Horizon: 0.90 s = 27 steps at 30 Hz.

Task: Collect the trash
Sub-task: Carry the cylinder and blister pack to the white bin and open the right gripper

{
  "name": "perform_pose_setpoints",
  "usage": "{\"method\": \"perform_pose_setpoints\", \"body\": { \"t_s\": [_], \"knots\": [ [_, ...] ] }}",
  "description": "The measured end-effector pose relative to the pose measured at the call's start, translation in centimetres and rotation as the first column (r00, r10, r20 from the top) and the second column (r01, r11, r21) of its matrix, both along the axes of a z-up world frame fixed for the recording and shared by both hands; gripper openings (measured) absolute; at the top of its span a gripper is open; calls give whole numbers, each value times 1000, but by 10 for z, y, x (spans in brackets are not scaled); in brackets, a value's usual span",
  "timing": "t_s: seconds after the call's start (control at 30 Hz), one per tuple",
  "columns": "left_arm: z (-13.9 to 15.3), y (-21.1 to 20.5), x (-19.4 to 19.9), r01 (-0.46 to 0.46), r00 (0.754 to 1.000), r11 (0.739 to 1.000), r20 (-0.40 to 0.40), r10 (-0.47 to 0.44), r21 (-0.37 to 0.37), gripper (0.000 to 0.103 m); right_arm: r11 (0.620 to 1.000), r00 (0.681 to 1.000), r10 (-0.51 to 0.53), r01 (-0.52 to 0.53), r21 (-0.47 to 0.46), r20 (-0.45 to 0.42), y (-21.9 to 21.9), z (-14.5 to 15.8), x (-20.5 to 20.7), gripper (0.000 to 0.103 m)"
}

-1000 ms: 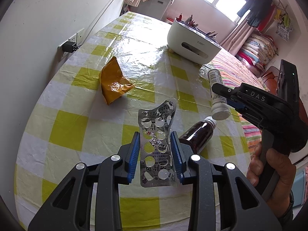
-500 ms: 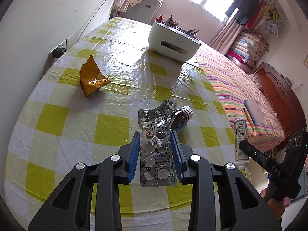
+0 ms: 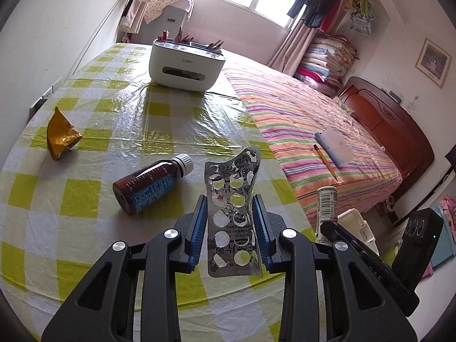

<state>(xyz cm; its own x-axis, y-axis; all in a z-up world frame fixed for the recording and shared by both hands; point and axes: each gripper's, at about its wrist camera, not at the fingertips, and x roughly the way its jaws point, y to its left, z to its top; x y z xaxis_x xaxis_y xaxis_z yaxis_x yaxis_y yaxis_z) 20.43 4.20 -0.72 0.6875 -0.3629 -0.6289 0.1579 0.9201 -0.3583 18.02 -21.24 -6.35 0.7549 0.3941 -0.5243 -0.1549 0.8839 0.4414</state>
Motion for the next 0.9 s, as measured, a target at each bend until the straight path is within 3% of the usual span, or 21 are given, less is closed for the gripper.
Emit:
{"method": "perform_pose_setpoints", "body": {
  "t_s": [0.3,0.9],
  "knots": [
    [5,-50,-10,90,996,996,27,-90,16,31,991,993,-115,113,74,21,-50,-2,-23,30],
    [15,-131,-35,223,971,973,71,-226,51,31,949,952,-301,293,115,56,-106,-1,-59,31]
  ]
}}
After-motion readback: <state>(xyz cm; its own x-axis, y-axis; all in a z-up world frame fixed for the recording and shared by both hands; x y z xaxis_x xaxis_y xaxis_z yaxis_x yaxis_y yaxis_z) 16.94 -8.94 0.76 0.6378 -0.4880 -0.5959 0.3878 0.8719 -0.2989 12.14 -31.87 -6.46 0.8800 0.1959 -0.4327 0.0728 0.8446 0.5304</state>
